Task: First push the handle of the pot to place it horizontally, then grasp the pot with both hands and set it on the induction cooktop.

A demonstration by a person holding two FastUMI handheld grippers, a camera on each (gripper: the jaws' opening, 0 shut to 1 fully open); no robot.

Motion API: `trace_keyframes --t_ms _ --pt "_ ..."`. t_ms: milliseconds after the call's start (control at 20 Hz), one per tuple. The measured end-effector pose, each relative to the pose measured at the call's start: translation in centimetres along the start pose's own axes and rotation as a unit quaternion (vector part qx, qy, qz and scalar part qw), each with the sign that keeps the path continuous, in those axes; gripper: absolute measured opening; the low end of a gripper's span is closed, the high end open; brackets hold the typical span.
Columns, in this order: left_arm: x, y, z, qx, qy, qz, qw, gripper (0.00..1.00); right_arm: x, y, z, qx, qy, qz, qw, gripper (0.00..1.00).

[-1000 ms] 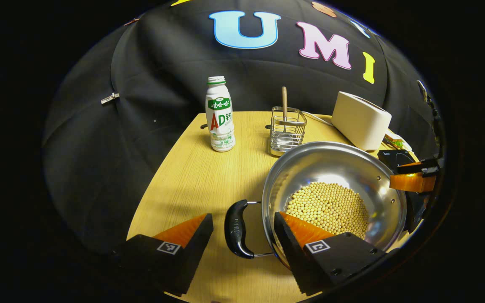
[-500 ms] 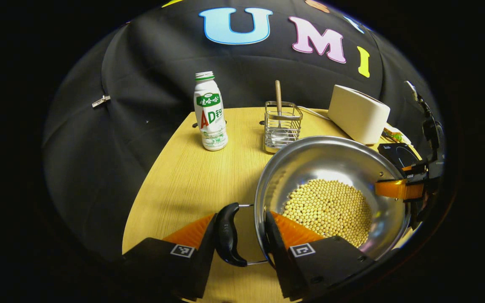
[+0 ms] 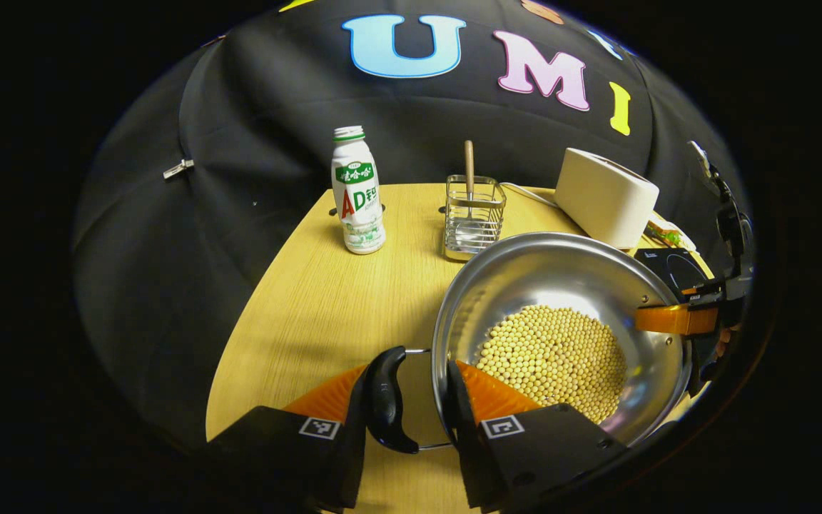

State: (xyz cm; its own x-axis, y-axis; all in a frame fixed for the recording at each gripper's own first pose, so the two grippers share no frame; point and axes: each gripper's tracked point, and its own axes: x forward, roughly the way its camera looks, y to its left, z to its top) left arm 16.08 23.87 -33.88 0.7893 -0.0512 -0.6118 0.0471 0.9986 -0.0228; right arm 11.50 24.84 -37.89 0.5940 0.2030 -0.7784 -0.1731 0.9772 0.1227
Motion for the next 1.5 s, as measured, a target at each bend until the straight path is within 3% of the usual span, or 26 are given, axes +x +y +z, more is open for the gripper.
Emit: trace_keyframes --t_ms 500,700,750,800,1500 --pt "-4.1 -6.2 3.3 0.001 0.013 -0.012 1.000 0.57 -6.0 -5.6 2.1 0.014 0.004 -0.009 1.000 0.57" --pt "-4.7 -10.4 5.1 0.010 0.012 -0.020 1.000 0.57 -8.1 -9.8 2.9 0.026 0.004 -0.016 1.000 0.57" --pt "-4.7 -11.7 5.6 0.011 0.010 -0.023 1.000 0.57 -8.5 -10.9 3.1 0.028 0.003 -0.018 0.999 0.53" --pt "-4.7 -12.9 5.9 0.013 0.009 -0.026 1.000 0.57 -9.0 -12.1 3.3 0.030 0.002 -0.021 0.999 0.57" --pt "-2.2 -30.3 8.4 0.035 0.018 -0.074 0.996 0.57 -11.8 -29.7 2.7 0.062 0.002 -0.057 0.996 0.56"
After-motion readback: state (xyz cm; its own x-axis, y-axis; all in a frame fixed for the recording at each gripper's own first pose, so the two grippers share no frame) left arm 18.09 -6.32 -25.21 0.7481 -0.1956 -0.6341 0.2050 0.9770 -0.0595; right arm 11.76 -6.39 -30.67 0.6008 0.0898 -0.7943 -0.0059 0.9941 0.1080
